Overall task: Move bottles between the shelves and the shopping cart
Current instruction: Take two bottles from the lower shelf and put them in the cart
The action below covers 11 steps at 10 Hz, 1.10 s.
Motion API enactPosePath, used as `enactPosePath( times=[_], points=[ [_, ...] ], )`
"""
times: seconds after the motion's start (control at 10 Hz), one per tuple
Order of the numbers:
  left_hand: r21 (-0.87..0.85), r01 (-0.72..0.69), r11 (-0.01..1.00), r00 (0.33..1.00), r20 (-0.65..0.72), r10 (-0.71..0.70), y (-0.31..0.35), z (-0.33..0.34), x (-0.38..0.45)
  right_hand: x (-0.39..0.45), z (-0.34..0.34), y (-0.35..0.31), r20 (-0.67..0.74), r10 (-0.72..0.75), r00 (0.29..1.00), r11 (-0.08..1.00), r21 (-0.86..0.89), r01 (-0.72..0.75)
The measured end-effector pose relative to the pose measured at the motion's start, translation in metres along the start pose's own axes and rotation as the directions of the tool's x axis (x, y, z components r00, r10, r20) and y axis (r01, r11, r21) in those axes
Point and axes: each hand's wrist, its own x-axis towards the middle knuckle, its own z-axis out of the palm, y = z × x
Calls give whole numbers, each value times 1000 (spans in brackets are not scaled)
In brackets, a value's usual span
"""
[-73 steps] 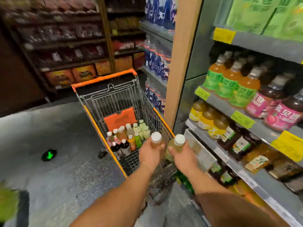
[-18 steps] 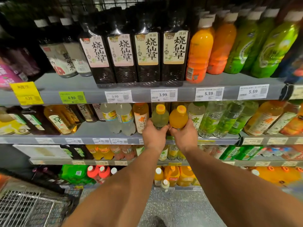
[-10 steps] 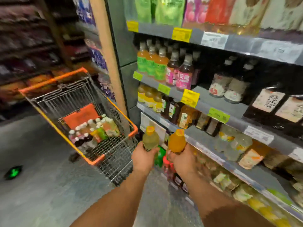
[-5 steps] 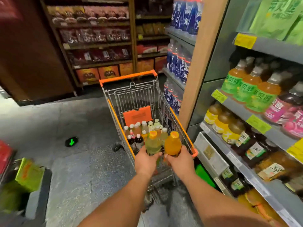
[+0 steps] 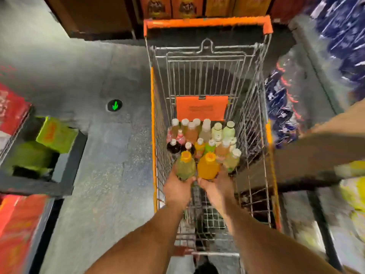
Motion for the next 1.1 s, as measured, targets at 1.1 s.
enactPosePath(
  times=[1.1],
  points=[
    [146,425,894,905,-43,-423,-89,95,178,181,112,91,137,101,985,971,-228,-68]
  ],
)
